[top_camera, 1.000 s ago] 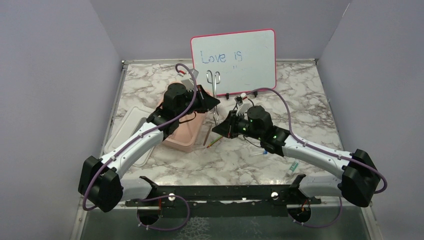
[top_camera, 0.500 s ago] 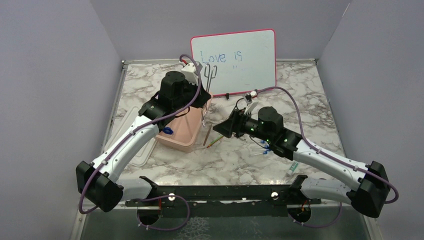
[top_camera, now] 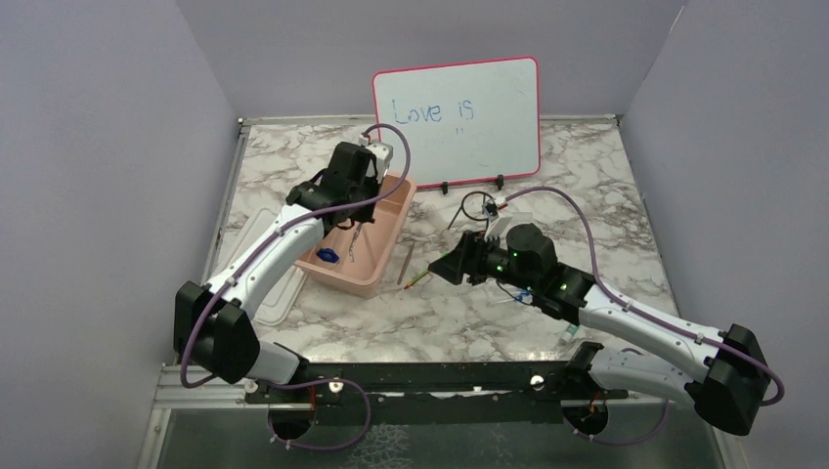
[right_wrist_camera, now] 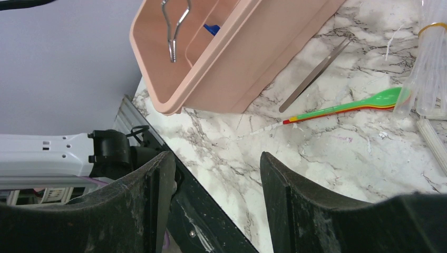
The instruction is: Organize the chemistry lab equipment
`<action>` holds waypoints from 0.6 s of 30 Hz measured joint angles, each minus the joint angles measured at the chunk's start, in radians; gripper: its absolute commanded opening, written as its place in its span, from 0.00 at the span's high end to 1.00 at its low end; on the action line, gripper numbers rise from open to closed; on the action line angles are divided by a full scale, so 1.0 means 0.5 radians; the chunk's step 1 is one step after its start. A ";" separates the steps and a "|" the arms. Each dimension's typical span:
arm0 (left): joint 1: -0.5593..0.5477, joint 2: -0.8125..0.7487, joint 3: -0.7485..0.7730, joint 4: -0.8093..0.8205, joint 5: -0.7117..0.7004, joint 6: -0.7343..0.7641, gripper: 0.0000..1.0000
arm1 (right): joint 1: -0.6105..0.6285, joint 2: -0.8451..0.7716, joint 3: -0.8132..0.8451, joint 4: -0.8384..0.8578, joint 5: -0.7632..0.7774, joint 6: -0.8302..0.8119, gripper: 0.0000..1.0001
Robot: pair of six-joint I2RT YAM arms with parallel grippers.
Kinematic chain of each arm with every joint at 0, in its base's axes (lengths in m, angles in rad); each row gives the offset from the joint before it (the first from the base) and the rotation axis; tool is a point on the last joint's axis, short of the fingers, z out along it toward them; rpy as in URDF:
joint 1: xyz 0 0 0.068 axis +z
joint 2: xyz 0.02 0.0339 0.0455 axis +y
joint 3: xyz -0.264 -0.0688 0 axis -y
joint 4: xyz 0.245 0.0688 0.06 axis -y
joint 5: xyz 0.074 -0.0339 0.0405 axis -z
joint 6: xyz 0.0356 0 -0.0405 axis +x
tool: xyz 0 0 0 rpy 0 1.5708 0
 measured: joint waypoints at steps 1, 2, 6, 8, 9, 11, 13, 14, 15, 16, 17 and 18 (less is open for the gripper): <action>0.016 0.031 -0.001 -0.021 0.007 0.027 1.00 | 0.000 0.000 0.000 0.000 0.001 -0.002 0.36; 0.034 0.056 -0.002 -0.039 0.021 0.055 1.00 | 0.000 0.000 0.000 0.000 0.000 -0.005 0.36; 0.048 0.070 -0.029 -0.053 0.107 0.116 1.00 | 0.000 0.000 0.000 0.000 0.001 -0.018 0.36; 0.048 0.076 -0.064 -0.039 0.150 0.133 1.00 | 0.000 0.000 0.000 -0.001 0.001 -0.025 0.36; 0.048 0.081 -0.080 -0.038 0.180 0.137 1.00 | 0.000 0.000 0.000 -0.001 0.001 -0.029 0.36; 0.048 0.115 -0.103 -0.032 0.239 0.140 1.00 | 0.000 0.000 0.000 -0.002 0.002 -0.031 0.36; 0.048 0.167 -0.122 -0.008 0.291 0.137 1.00 | 0.000 0.000 -0.001 -0.002 0.005 -0.031 0.36; 0.048 0.198 -0.133 0.009 0.312 0.132 1.00 | 0.000 0.000 -0.001 -0.002 0.007 -0.031 0.36; 0.048 0.220 -0.140 0.017 0.331 0.124 1.00 | 0.000 0.000 -0.002 -0.002 0.009 -0.031 0.36; 0.048 0.256 -0.149 0.034 0.359 0.113 1.00 | 0.000 0.000 -0.004 -0.003 0.014 -0.031 0.37; 0.048 0.286 -0.154 0.050 0.375 0.102 1.00 | 0.000 0.000 -0.007 -0.003 0.021 -0.031 0.37; 0.048 0.324 -0.156 0.068 0.394 0.076 1.00 | 0.000 0.000 -0.010 -0.004 0.028 -0.031 0.38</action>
